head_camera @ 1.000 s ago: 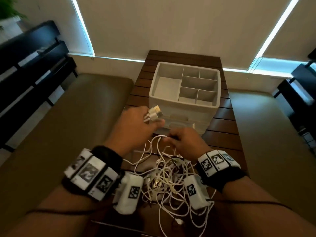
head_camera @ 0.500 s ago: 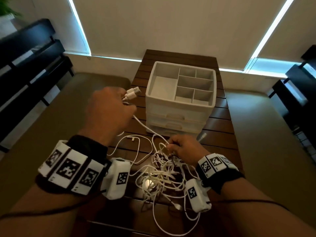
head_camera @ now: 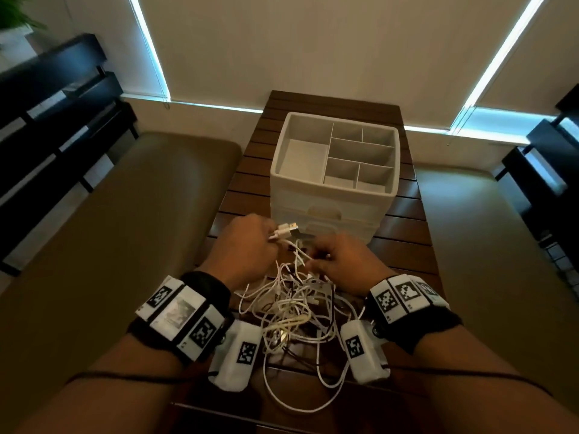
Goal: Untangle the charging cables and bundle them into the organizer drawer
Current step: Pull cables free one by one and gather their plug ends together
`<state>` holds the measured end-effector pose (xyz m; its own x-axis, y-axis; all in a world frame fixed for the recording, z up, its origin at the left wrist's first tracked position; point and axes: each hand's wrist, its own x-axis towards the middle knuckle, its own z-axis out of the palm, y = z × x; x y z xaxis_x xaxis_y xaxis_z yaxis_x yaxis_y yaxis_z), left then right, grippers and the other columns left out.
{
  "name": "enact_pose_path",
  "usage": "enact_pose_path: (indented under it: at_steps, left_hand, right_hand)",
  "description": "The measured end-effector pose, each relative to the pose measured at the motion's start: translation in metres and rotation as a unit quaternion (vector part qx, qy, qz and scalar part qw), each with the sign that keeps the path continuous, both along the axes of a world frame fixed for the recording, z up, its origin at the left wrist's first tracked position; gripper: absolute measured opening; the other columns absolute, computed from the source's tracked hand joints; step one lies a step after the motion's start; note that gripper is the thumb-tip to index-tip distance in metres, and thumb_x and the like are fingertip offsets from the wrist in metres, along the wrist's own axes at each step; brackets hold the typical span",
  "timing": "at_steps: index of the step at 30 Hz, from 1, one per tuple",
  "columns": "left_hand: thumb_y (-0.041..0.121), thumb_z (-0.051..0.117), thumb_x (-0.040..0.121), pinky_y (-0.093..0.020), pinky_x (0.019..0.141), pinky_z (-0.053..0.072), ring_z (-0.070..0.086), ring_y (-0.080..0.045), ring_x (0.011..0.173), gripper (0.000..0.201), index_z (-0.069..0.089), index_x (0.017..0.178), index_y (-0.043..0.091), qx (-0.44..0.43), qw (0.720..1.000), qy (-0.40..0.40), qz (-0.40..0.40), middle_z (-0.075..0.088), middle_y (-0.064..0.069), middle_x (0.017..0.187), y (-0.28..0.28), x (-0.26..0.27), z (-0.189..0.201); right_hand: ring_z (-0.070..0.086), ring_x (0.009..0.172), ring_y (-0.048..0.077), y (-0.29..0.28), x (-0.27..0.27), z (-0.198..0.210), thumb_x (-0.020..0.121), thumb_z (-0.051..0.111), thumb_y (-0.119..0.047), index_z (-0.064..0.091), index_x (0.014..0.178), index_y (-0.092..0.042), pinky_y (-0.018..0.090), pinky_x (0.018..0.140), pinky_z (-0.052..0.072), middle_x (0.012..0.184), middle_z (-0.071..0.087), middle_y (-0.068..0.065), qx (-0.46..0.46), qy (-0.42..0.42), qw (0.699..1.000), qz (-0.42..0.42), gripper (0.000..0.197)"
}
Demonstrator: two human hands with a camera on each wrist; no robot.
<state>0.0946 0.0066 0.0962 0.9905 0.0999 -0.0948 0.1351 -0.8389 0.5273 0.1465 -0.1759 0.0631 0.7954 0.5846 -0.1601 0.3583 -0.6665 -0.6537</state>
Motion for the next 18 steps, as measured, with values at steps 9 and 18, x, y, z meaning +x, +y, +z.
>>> enact_pose_path:
  at_steps: [9,18]
  left_hand:
    - [0.015,0.067,0.083,-0.031,0.069,0.046,0.065,-0.025,0.087,0.017,0.064,0.095,0.026,0.071,0.996,-0.054,0.015,0.065,0.003,0.082,-0.005,-0.003,0.002]
    - [0.036,0.058,0.091,-0.03,0.056,0.039,0.06,-0.022,0.072,0.018,0.066,0.092,0.02,0.114,0.989,-0.02,-0.094,0.06,0.001,0.075,-0.033,0.004,0.006]
  right_hand:
    - [0.044,0.116,0.023,0.002,-0.002,-0.001,0.09,0.055,-0.038,0.064,0.09,-0.028,0.046,0.098,0.023,0.098,0.067,-0.002,-0.219,-0.178,0.959,0.017,0.013]
    - [0.064,0.082,0.027,0.002,0.002,0.001,0.085,0.058,-0.026,0.066,0.096,-0.015,0.037,0.072,0.051,0.089,0.07,0.007,-0.069,-0.11,0.991,0.021,0.018]
